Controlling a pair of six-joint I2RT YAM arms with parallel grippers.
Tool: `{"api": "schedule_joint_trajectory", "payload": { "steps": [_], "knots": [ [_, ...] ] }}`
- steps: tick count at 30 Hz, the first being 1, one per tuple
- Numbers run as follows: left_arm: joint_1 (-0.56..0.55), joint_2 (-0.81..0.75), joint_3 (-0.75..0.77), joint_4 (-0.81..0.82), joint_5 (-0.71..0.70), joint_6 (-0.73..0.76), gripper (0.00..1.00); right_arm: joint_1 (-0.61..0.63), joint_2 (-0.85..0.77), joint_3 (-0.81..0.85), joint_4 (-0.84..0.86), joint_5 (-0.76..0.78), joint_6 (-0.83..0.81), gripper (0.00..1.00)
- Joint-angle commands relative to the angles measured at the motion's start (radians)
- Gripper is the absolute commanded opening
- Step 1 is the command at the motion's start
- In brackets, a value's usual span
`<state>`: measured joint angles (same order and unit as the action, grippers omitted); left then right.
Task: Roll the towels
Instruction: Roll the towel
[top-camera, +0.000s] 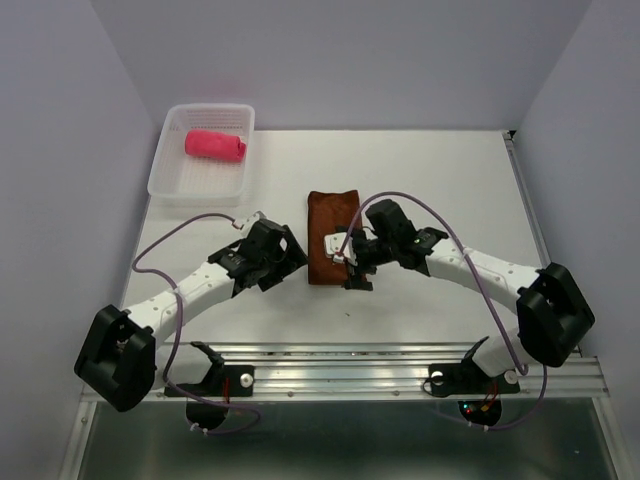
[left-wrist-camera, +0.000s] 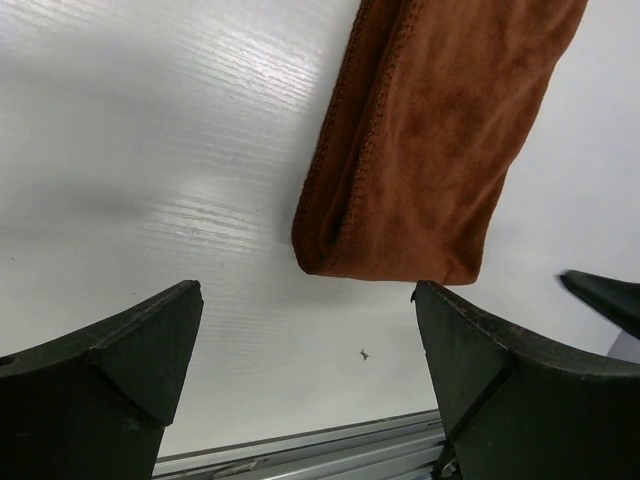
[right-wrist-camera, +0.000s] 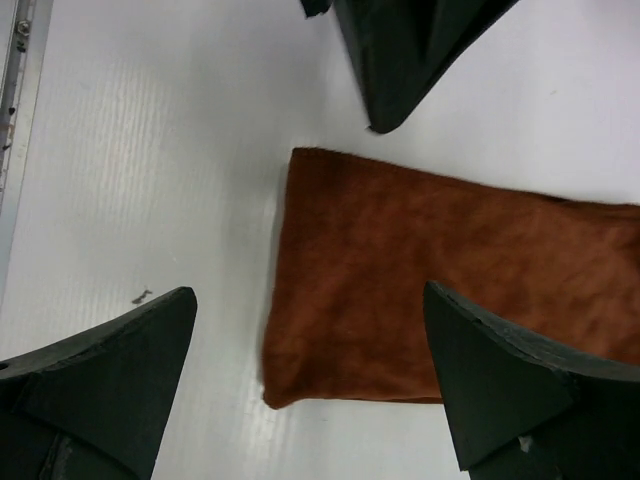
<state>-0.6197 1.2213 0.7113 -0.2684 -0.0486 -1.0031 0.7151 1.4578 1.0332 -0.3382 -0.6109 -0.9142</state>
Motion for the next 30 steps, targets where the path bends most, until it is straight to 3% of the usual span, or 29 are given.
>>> {"api": "schedule_joint_trajectory", "payload": {
  "steps": [1, 6, 14, 19, 25, 26, 30],
  "knots": [
    [0.002, -0.051, 0.007, 0.014, -0.034, -0.042, 0.99, 0.013, 0.004, -0.119, 0.273, -0.001, 0.169, 1.0],
    [0.0, -0.052, 0.008, -0.003, -0.054, -0.037, 0.99, 0.023, 0.075, -0.173, 0.278, 0.054, 0.121, 0.92],
    [0.001, -0.092, -0.026, 0.003, -0.077, -0.043, 0.99, 0.041, 0.159, -0.193, 0.326, 0.074, 0.089, 0.65],
    [0.0, -0.106, -0.024, -0.006, -0.085, -0.038, 0.99, 0.041, 0.199, -0.199, 0.361, 0.089, 0.084, 0.62],
    [0.0, -0.079, -0.012, -0.005, -0.089, -0.028, 0.99, 0.041, 0.213, -0.21, 0.389, 0.105, 0.1, 0.3],
    [0.0, -0.074, -0.01, -0.006, -0.089, -0.025, 0.99, 0.041, 0.211, -0.203, 0.387, 0.108, 0.109, 0.2],
    [0.0, -0.063, -0.001, 0.0, -0.085, -0.005, 0.99, 0.041, 0.184, -0.133, 0.296, 0.097, 0.165, 0.09]
  ]
}}
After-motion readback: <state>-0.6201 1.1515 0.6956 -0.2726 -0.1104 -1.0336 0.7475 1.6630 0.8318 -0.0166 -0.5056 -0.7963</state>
